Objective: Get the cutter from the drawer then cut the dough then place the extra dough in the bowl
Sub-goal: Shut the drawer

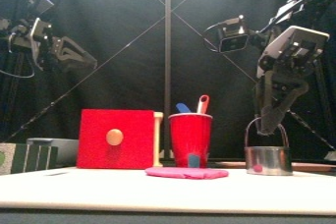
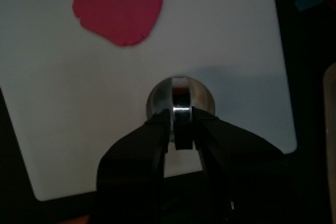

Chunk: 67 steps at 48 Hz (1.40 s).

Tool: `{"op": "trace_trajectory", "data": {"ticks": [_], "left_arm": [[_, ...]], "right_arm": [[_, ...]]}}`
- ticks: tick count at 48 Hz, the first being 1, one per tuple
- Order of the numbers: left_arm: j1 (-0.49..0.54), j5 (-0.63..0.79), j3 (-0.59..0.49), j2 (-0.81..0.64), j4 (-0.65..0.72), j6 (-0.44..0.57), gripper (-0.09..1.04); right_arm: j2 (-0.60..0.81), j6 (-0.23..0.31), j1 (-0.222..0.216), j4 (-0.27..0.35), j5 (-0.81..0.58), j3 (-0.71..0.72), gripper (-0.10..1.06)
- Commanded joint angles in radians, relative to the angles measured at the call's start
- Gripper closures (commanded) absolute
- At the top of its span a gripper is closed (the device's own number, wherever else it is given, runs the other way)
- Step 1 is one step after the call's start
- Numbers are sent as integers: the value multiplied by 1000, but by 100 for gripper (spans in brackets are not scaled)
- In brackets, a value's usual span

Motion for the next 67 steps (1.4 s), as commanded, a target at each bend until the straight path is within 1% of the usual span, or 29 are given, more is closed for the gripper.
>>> {"op": "trace_trajectory", "data": {"ticks": [1, 4, 9, 12, 15, 18, 23, 28, 31, 40, 46, 50, 57, 60, 67], "left_arm": [[20, -5, -31, 3, 0, -3, 24], [35, -2, -44, 5, -6, -2, 23], [81, 9, -75, 15, -28, -5, 23], [117, 29, -100, 28, -57, -9, 24], [158, 91, -133, 44, -107, -9, 24], [202, 166, -166, 63, -137, -8, 26], [267, 342, -238, 98, -126, -5, 30], [307, 495, -319, 143, -74, -3, 38], [324, 545, -357, 166, -31, -3, 44], [362, 629, -446, 236, 103, -3, 62], [379, 698, -502, 287, 149, -3, 68], [390, 772, -561, 339, 179, 0, 69], [403, 928, -696, 448, 276, 28, 69], [408, 969, -747, 499, 298, 44, 69], [414, 1034, -836, 611, 319, 114, 69]], "right_arm": [[-35, 2, 2, -2, -6, -35, 18], [-38, 0, 3, -14, -9, -58, 18], [-40, -3, -3, -72, -11, -107, 18], [-38, -3, -5, -123, -26, -137, 19], [-32, 0, -6, -150, -49, -161, 20], [-21, -3, -18, -167, -87, -183, 22], [5, -14, -40, -172, -160, -196, 31], [29, -15, -52, -181, -221, -201, 42], [48, -14, -57, -190, -253, -204, 50], [101, -14, -58, -210, -301, -230, 70], [152, -15, -55, -210, -330, -259, 80], [187, -15, -54, -212, -344, -278, 83], [249, -14, -52, -209, -359, -318, 85], [275, -5, -52, -206, -359, -336, 85], [331, -5, -51, -201, -359, -376, 85]]}}
